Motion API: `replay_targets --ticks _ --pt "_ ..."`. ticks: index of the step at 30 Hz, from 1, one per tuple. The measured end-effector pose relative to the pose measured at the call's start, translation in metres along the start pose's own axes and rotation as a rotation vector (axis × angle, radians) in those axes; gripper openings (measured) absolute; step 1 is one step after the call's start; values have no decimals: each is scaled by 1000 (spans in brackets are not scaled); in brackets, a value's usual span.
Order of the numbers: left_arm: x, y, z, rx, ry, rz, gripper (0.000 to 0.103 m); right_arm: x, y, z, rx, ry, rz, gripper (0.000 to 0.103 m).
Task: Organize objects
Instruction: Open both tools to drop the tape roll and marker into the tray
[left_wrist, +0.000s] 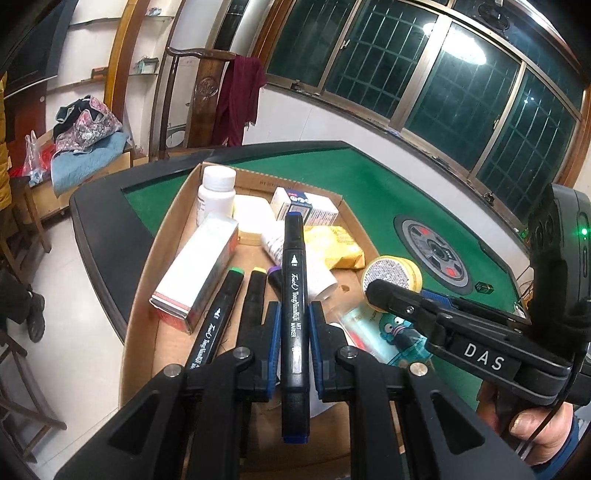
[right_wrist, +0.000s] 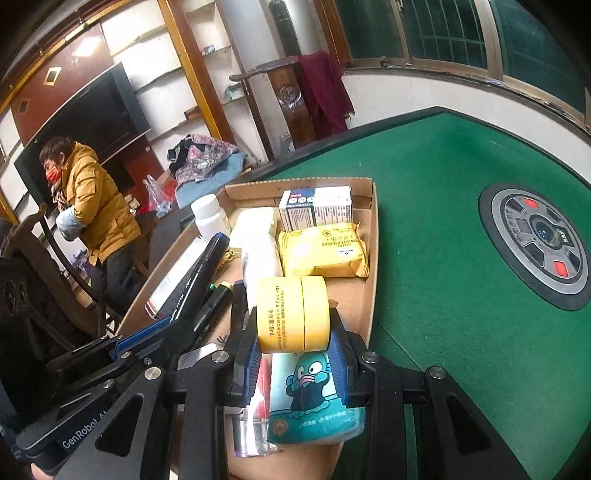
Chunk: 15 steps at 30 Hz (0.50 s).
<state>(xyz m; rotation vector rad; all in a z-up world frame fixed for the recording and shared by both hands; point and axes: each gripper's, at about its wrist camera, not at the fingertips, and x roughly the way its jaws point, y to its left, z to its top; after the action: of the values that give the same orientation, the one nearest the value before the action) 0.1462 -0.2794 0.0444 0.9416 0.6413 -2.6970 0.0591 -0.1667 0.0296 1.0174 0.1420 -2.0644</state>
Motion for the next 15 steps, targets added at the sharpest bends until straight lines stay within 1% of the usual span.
replay_targets --ticks 4,8,12,15 --pt "9 3 -3 -8 20 7 15 8 0 -2 -5 17 -6 35" --pt "11 5 -3 -14 20 17 15 14 4 -2 -15 27 -10 35" --pt "13 8 -2 -15 23 27 15 18 8 -1 -26 24 -20 35" --pt "14 10 -3 -26 27 20 15 21 11 2 -29 23 -25 35"
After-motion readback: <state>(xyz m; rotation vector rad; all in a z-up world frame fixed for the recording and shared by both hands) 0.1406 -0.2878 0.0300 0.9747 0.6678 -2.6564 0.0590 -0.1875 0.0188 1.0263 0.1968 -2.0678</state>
